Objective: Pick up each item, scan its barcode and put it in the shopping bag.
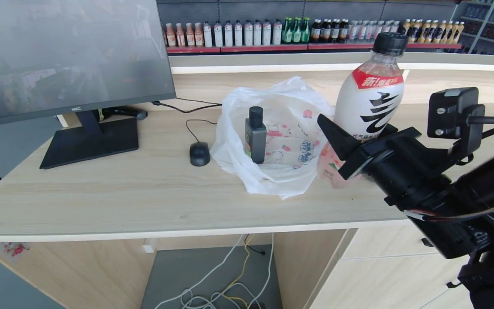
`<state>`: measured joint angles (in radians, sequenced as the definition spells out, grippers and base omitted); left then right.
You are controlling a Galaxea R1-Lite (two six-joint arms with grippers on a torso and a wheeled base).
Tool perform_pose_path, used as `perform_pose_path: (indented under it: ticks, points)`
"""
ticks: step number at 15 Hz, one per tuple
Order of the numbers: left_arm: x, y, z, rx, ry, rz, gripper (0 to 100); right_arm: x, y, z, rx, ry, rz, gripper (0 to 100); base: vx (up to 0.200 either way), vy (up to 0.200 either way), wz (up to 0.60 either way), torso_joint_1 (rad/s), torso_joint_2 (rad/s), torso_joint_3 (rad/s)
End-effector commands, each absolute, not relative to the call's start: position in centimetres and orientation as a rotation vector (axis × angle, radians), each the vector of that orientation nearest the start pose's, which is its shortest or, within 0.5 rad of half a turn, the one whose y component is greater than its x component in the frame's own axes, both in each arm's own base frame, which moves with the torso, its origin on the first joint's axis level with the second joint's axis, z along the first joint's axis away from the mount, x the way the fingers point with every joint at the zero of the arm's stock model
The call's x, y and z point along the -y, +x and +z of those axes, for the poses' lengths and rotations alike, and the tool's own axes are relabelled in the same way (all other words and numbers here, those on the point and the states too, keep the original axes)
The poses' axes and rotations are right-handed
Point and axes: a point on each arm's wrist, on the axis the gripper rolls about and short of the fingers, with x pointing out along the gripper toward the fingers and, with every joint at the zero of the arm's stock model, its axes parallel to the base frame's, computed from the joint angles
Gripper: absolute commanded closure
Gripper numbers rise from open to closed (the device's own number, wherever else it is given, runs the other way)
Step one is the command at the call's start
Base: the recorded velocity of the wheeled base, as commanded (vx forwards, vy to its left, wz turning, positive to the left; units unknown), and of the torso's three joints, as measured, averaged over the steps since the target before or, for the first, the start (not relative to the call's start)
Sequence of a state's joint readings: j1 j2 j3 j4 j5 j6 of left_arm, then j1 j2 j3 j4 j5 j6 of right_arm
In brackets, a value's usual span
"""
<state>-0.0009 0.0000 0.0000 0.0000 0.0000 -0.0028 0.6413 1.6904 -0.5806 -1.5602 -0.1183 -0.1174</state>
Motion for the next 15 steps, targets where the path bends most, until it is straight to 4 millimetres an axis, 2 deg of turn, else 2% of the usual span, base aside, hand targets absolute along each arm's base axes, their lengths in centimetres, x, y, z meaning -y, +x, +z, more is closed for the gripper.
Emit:
perform_pose_path:
  ticks: [1,4,8,12,15]
  points:
    - [0.0,-2.3,7.5,0.0,-0.003,-0.002,0,-16.8,22.4,21.8,0.451,0.058,0.501,100,0.0,0.0,0.0,0.0,0.0,0.0]
    - [0.0,-2.3,7.5,0.0,-0.003,-0.002,0,-17.9,22.2,21.6,0.442,0.06,0.525,100,0.0,0.0,0.0,0.0,0.0,0.0]
    - [0.0,-2.3,7.5,0.0,-0.003,0.0,0,-18.5,23.4,22.4,0.456,0.071,0.507,100,0.0,0.0,0.0,0.0,0.0,0.0]
    - [0.0,-2.3,7.5,0.0,-0.003,-0.002,0,-20.4,27.7,25.8,0.462,0.066,0.468,100,0.0,0.0,0.0,0.0,0.0,0.0]
    - [0.0,-2.3,7.5,0.0,-0.003,-0.002,0,-21.3,29.0,26.1,0.455,0.062,0.469,100,0.0,0.0,0.0,0.0,0.0,0.0]
